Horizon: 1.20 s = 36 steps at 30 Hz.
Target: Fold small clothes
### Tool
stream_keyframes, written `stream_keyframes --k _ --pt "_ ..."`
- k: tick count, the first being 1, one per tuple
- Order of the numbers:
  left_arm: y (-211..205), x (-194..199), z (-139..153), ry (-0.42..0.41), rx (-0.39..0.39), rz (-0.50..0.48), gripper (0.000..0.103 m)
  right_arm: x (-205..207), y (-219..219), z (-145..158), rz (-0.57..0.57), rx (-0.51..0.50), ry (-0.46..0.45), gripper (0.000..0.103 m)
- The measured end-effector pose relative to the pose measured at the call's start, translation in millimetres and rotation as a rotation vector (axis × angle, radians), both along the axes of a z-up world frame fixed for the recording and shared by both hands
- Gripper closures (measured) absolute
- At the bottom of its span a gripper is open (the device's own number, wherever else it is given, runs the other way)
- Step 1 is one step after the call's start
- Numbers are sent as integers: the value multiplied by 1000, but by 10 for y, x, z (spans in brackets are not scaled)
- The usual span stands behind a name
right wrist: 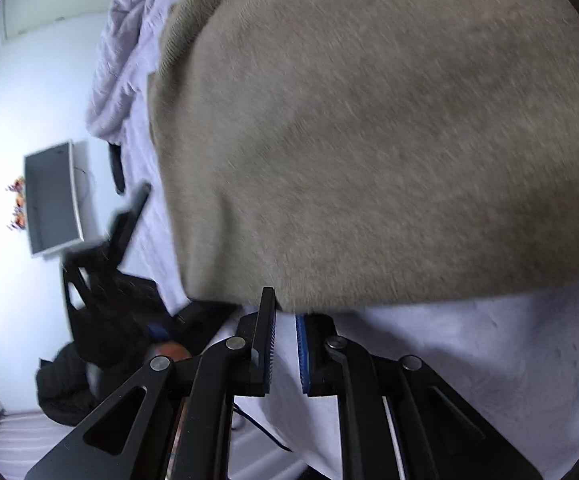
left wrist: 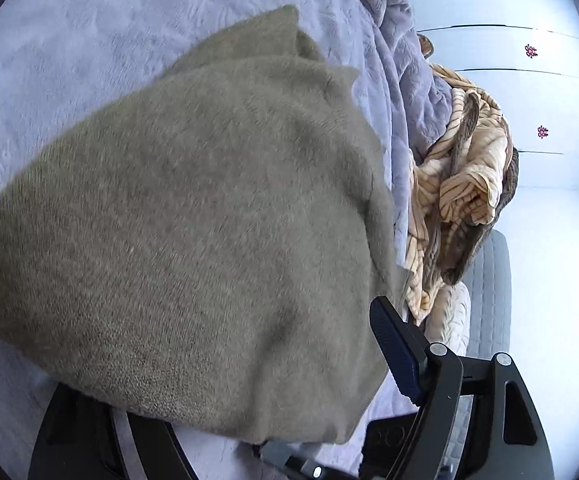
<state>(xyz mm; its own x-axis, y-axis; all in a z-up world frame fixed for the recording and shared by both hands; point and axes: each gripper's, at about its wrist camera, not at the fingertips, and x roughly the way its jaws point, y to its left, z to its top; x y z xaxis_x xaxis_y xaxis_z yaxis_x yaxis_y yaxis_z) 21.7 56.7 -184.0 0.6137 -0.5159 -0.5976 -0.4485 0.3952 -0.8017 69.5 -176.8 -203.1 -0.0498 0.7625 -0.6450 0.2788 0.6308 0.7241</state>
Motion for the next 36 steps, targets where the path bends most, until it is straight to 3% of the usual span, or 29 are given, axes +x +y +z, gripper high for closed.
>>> stream_keyframes --k 3,8,12,14,15,17,18,19,21,23,27,31,33,36 --pt "-33 48 100 -12 49 -16 22 -35 3 167 100 -80 -32 88" --pt "-36 76 -8 42 65 -13 22 81 -31 629 206 -186 -216 85" --pt "79 38 -80 59 39 68 24 314 29 574 201 -284 -221 80" --pt "105 44 -110 91 54 91 42 388 23 297 212 -333 -135 81" --pt "122 36 -134 109 59 107 48 393 24 188 212 -327 -103 81" --pt "153 11 -162 122 69 122 72 379 -21 31 167 -279 -86 83" --pt "164 1 -146 123 91 121 75 377 -54 8 153 -263 -85 84" --pt "154 2 -93 121 142 111 80 362 -82 6 148 -248 -84 85" --pt "61 39 64 110 263 66 83 355 -119 0 148 -231 -87 89" --pt "-141 107 316 70 438 -14 88 364 -130 -8 154 -226 -95 93" --pt "-653 190 771 -63 755 -194 88 285 -250 -11 140 -205 -99 94" --pt "-1134 228 925 -173 988 -382 88 193 -420 16 120 -176 -108 94" --pt "-1309 244 944 -208 1068 -456 88 176 -518 50 105 -144 -93 90" --pt "-1390 261 908 -226 1122 -515 88 326 -631 219 115 -127 -104 85"
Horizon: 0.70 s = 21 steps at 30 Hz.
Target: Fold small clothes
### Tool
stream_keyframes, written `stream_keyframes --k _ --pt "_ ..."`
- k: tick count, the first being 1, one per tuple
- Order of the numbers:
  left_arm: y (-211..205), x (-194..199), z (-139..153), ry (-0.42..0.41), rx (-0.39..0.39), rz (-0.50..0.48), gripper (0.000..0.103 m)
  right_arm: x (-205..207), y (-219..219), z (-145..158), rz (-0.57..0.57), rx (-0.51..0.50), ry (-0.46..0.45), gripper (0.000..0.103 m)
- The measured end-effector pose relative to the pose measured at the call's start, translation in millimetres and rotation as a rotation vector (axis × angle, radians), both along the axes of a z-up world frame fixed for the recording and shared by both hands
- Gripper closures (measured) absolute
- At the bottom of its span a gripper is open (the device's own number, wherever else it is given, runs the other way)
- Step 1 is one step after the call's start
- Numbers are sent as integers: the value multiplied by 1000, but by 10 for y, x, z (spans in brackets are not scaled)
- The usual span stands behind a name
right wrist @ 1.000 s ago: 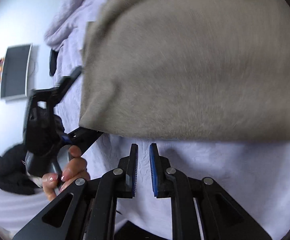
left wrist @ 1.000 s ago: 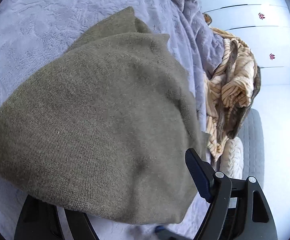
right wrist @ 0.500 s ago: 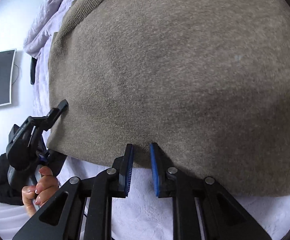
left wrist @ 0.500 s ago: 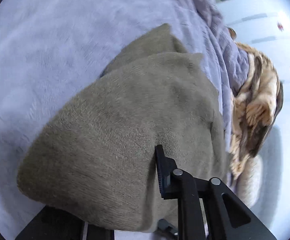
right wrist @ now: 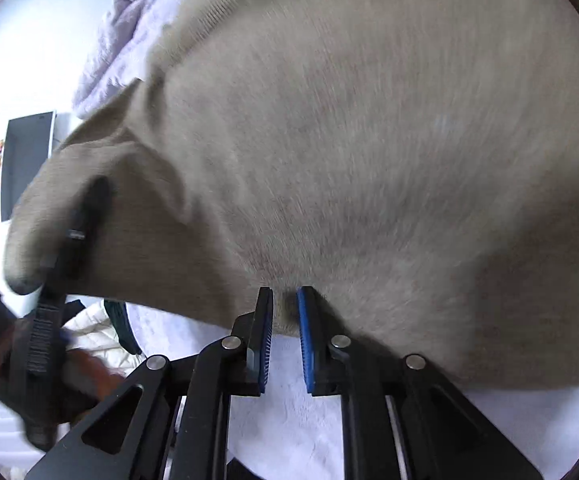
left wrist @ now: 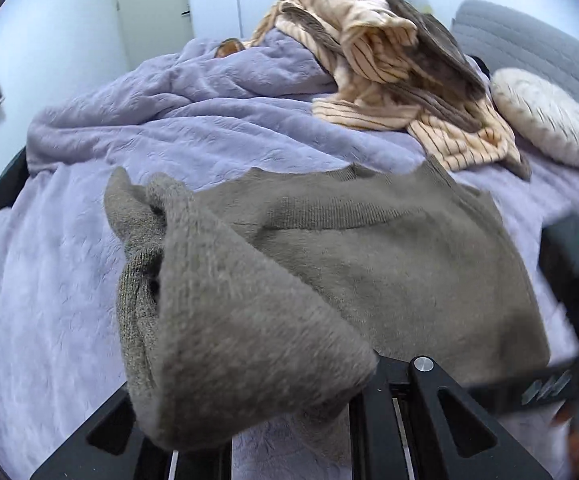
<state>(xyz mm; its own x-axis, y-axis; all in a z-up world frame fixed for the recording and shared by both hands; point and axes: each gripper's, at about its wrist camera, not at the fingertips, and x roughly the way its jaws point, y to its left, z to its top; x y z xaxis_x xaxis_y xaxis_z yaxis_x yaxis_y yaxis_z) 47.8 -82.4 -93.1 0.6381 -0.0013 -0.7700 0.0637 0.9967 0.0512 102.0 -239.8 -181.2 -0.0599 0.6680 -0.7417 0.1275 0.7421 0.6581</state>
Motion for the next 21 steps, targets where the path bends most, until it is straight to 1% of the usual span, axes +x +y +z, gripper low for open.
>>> stream_keyframes --k 1,2,3,4,5,7,8,9,10,12,13,14,16,19,21 --pt "-11 9 -2 0 14 -9 88 74 -79 144 11 -5 -26 76" --pt "-21 6 -1 0 25 -18 88 180 -112 258 17 -2 -45 57" --pt "-25 7 -3 1 35 -28 88 290 -122 362 27 4 -63 42" --pt "-24 -8 -4 0 44 -37 88 470 -90 527 52 13 -95 18" --pt "-47 -10 -14 -2 55 -46 88 588 -35 661 79 18 -121 14" --pt "-78 -14 -20 -7 80 -64 88 913 218 943 183 31 -184 13" --pt "-96 -13 -24 -9 90 -71 88 1088 419 1061 256 30 -202 11" --pt "-112 -8 -34 -10 96 -76 88 1214 592 1118 315 23 -204 9" --pt "-121 -14 -40 -10 104 -83 88 1366 862 1176 402 2 -197 6" --pt "-148 -24 -58 -15 121 -97 88 1488 1258 1236 538 -43 -197 3" --pt "-158 -32 -67 -18 127 -103 88 1499 1514 1266 629 -69 -196 1" --pt "-168 -43 -69 -21 133 -108 88 1466 1725 1290 697 -95 -196 1" --pt "-164 -49 -71 -22 126 -108 88 1462 2024 1182 808 -169 -172 1" --pt "-140 -49 -77 -21 112 -100 88 1436 2439 957 939 -291 -149 1" --pt "-110 -21 -97 -19 109 -98 88 1401 2562 842 988 -340 -141 1"
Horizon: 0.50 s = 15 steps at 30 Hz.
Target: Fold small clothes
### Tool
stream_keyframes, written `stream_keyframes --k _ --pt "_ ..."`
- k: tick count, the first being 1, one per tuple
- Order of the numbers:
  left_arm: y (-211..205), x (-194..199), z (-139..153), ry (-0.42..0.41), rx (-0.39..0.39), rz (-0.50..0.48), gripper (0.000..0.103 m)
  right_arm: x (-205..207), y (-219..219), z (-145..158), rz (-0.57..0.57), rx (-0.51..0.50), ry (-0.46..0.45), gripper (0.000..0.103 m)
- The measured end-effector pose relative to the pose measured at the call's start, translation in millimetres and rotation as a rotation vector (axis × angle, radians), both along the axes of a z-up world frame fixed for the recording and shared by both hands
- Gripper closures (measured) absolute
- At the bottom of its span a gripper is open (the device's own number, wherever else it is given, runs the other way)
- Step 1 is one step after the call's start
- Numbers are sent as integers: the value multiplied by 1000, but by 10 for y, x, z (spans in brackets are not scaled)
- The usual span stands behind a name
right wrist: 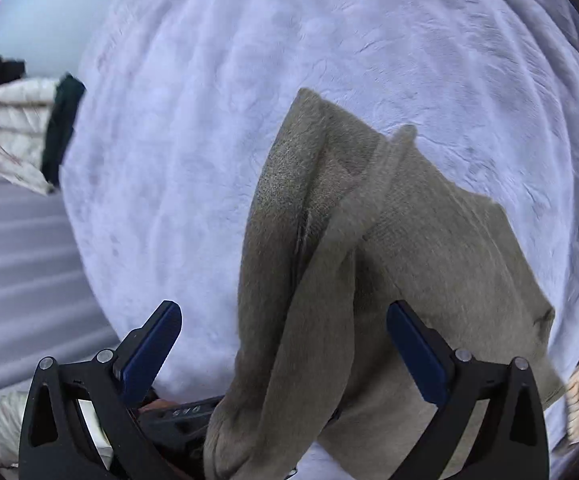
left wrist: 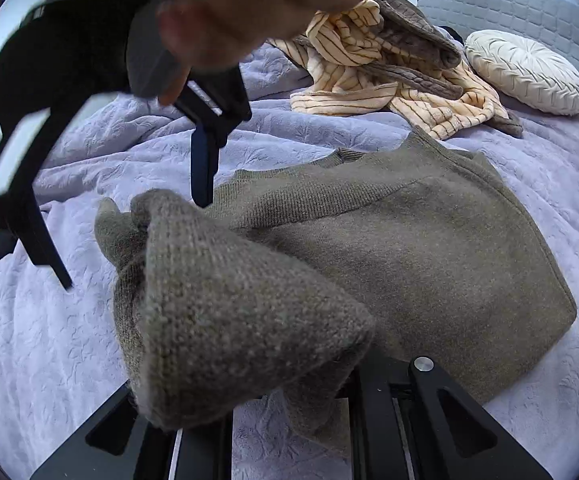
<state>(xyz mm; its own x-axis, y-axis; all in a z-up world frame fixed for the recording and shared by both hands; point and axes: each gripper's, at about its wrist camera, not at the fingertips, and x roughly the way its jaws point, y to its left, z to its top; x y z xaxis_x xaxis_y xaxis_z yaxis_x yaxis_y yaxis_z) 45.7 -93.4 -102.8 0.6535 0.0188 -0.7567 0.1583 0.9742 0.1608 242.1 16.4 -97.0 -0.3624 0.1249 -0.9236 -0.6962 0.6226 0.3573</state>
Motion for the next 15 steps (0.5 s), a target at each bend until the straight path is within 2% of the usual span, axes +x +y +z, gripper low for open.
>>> stream_keyframes --k 3,4,6,7,11,15 --pt "28 3 -13 3 1 4 88 3 12 -216 0 -47 24 1" --pt "31 1 -13 3 5 2 88 34 20 -271 -18 -56 28 5" --pt "32 2 -6 10 11 -1 88 80 -30 -311 -57 -44 24 66" --pt "31 -4 8 9 11 -4 88 190 5 -311 -96 -25 29 84" --pt "-68 -15 151 -8 11 -43 88 349 -355 2 -229 78 -20 84" --pt "-348 -8 363 -47 19 -130 88 439 -928 349 -365 231 -36 84"
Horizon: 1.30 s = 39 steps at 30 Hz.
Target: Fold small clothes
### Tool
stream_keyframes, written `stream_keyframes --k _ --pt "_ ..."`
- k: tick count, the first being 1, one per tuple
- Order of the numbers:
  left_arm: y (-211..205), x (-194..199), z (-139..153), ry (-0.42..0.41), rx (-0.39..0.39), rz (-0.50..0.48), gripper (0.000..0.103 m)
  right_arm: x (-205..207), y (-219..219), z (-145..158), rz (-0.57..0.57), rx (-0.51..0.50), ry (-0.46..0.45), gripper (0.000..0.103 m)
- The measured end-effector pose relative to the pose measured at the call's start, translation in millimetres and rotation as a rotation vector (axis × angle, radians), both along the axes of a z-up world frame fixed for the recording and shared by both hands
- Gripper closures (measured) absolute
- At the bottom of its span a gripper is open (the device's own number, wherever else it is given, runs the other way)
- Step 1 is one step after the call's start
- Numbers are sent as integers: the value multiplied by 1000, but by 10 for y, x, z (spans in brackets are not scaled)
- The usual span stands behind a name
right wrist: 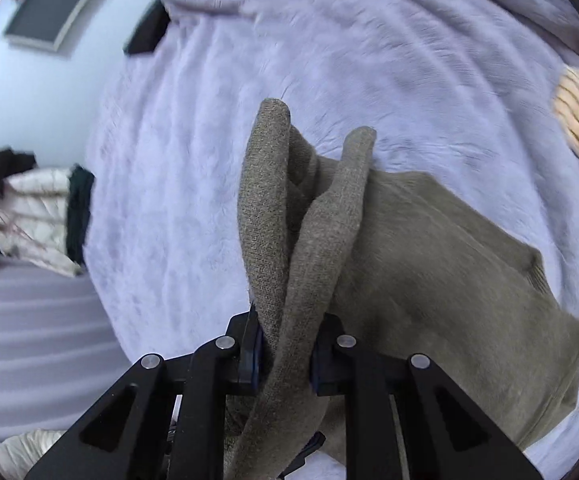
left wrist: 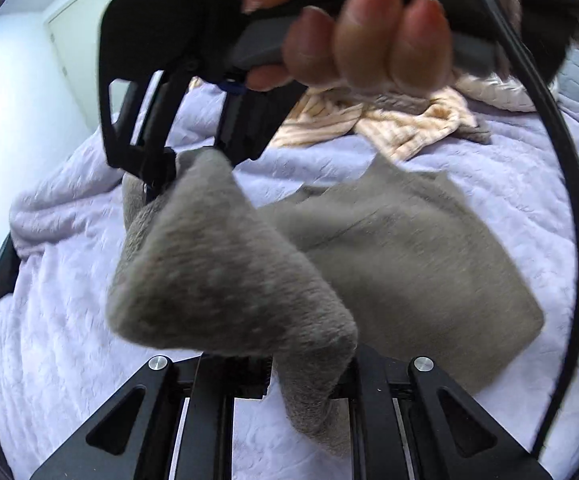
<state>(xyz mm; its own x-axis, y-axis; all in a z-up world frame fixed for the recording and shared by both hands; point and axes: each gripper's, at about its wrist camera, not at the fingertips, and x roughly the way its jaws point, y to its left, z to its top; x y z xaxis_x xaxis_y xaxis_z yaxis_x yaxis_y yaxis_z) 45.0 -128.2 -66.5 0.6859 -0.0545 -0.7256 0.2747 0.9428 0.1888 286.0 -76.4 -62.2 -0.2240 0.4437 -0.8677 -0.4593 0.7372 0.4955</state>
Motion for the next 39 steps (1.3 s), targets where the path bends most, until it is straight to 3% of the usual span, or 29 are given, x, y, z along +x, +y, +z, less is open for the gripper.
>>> stream_keyframes --k 5,8,12,16,18,21,24,25,26,29,36,39 --pt "-544 11 90 -23 9 -146 88 -30 -1070 322 -198 153 -66 84" --pt "-875 -17 -43 3 35 -245 88 -133 -1729 277 -324 212 -84 84" --pt "-1197 -74 -371 82 64 -339 88 -328 -2485 -171 -483 215 -58 84" --pt "-1367 -79 -715 172 98 -350 88 -482 -2917 -835 -593 157 26 78" --pt "-1359 -86 -744 176 105 -331 88 -517 -3008 -1006 -638 203 44 75" --pt "-1303 -104 -684 192 96 -304 83 -537 -3032 -1003 -658 231 50 70" --pt "-1152 -168 -589 225 52 -265 63 -567 -2995 -864 -621 177 35 62" --pt "-1069 -201 -546 229 30 -241 50 -597 -2992 -812 -620 164 30 58" --pt "-979 -245 -499 234 5 -217 48 -656 -2994 -754 -622 149 19 53" --pt "-723 -280 -408 289 -78 -143 48 -891 -3083 -572 -644 128 -23 51" --pt "18 -33 -436 392 -354 176 48 -1490 -3035 -324 -617 201 -48 51" --pt "-5 164 -560 437 -395 184 48 -1528 -2799 -484 -553 93 -41 54"
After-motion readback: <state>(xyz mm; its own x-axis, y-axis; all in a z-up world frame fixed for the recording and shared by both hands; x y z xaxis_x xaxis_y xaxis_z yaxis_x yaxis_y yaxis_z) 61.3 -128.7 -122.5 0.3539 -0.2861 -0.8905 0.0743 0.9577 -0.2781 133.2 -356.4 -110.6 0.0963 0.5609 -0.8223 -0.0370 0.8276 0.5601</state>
